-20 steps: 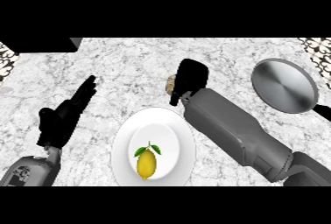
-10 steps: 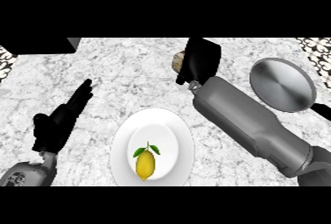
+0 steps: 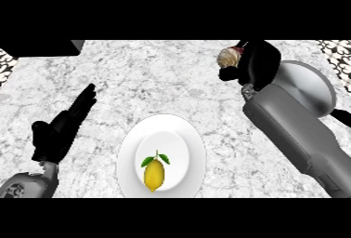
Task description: Pick the cupcake from the plate and place it in the pan
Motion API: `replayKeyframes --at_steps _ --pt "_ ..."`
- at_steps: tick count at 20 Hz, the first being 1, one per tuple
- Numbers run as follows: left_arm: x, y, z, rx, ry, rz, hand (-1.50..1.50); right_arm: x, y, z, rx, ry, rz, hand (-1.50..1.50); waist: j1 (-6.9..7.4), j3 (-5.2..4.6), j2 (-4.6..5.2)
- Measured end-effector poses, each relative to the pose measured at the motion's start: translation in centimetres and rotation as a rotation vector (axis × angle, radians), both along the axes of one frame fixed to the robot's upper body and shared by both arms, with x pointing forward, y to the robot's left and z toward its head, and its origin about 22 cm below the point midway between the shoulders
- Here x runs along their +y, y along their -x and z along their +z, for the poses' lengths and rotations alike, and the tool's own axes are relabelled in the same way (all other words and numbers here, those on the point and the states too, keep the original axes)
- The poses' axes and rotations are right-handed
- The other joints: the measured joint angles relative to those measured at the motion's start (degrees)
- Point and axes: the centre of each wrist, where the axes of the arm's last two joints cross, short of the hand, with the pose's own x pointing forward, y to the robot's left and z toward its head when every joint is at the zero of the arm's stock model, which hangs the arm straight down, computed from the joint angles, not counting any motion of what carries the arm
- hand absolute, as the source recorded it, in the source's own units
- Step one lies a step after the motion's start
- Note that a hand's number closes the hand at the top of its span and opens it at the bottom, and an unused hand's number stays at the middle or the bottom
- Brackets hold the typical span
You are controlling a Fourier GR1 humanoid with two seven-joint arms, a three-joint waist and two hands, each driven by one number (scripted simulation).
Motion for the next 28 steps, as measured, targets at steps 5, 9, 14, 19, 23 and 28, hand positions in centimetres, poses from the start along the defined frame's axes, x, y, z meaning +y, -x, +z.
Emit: replayKeyframes --at_steps 5,9,14,19,23,28 --pt "-0.9 0.0 0.1 -0.004 -0.005 -0.021 0.00 -5.9 0.0 -2.2 -0.027 -0.015 -0.108 1.50 0.85 0.00 0.32" --pt "-1.1 -0.1 -0.2 -0.010 -0.004 -0.033 0.00 -9.8 -0.4 -3.6 -0.040 -0.005 -0.202 1.50 1.48 -0.01 0.52" --pt "-1.4 -0.3 -0.1 -0.015 -0.003 -0.039 0.00 -15.3 -0.7 -4.6 -0.062 -0.010 -0.275 1.50 2.06 0.01 0.70" --pt "-2.0 -1.2 0.7 -0.020 -0.001 -0.052 0.00 -19.4 -0.3 -6.5 -0.079 -0.016 -0.297 1.50 2.44 0.03 0.85" --pt "-1.6 -0.9 0.1 -0.015 -0.003 -0.057 0.00 -22.3 -0.1 -6.9 -0.088 -0.023 -0.312 1.50 2.89 0.07 0.99" --pt "-2.3 -1.2 0.5 -0.020 0.002 -0.069 0.00 -25.1 0.1 -6.8 -0.089 -0.020 -0.317 1.50 3.33 0.10 1.16"
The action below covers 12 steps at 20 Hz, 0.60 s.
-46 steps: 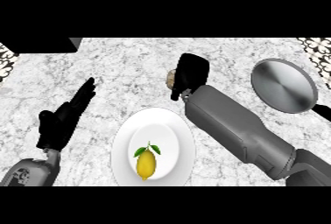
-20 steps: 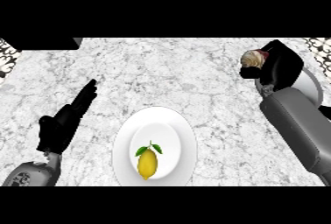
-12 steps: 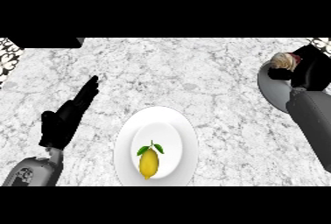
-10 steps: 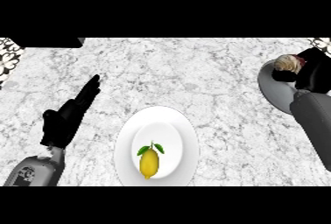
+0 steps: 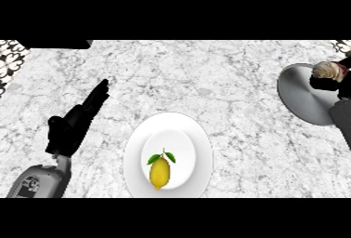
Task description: Pick the cupcake from the plate and place it in the pan
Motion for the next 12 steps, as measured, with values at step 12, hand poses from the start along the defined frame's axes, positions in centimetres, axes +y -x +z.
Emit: replayKeyframes --at_steps 12 --pt "0.3 0.1 0.2 -0.018 -0.005 -0.020 0.00 -3.8 2.1 -1.4 0.088 -0.321 -0.062 -1.50 1.49 0.26 0.76"
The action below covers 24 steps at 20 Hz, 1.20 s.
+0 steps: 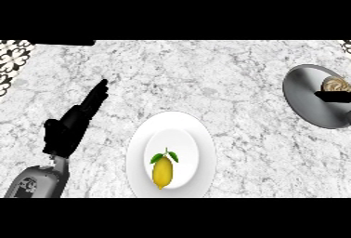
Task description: Pick the cupcake from the plate and place it in the pan
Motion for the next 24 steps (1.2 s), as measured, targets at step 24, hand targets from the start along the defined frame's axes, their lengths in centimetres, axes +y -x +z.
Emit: replayKeyframes --at_steps 24 --pt "0.9 1.0 -1.0 0.021 0.002 0.041 0.00 -5.3 8.4 -5.6 -0.623 -0.253 0.222 -1.50 -2.59 -0.29 -1.17"
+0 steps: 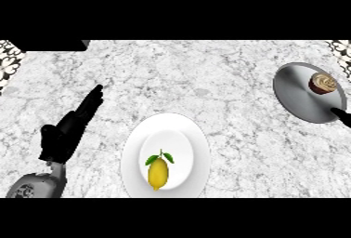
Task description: Pick the cupcake from the plate and place it in the pan
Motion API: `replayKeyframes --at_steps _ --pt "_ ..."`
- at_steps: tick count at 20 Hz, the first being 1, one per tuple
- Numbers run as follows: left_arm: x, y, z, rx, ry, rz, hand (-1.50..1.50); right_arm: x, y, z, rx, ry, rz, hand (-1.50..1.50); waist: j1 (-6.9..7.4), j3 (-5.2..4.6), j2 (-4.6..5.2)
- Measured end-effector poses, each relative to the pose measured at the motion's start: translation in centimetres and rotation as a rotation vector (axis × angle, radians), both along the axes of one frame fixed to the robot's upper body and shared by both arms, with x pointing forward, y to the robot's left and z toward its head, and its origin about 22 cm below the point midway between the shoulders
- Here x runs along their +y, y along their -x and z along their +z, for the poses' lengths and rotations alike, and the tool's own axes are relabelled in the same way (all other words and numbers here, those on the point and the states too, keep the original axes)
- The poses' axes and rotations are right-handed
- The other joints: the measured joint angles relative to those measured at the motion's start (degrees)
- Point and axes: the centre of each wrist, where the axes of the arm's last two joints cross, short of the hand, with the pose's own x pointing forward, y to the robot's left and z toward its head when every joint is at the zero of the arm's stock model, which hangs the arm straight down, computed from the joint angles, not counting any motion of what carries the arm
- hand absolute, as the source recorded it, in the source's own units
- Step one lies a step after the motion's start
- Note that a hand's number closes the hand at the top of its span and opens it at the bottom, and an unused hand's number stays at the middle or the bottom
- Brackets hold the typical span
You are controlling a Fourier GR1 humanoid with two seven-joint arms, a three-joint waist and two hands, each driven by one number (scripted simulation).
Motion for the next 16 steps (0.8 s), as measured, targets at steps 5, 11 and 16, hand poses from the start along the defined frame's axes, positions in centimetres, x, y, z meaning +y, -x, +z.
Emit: replayKeyframes --at_steps 5,11,16 --pt "-0.2 -0.3 0.1 0.009 -0.007 0.008 0.00 0.8 2.1 -2.4 -0.036 -0.006 0.023 -1.50 -0.55 -0.08 -0.24" --pt "-0.2 -0.8 0.8 0.010 -0.006 0.021 0.00 3.3 4.4 -4.5 -0.056 -0.006 0.047 -1.50 -0.89 -0.14 -0.39" --pt "-0.1 -0.5 0.3 0.007 -0.002 0.022 0.00 5.0 6.9 -5.6 -0.061 0.009 0.045 -1.50 -0.92 -0.15 -0.40"
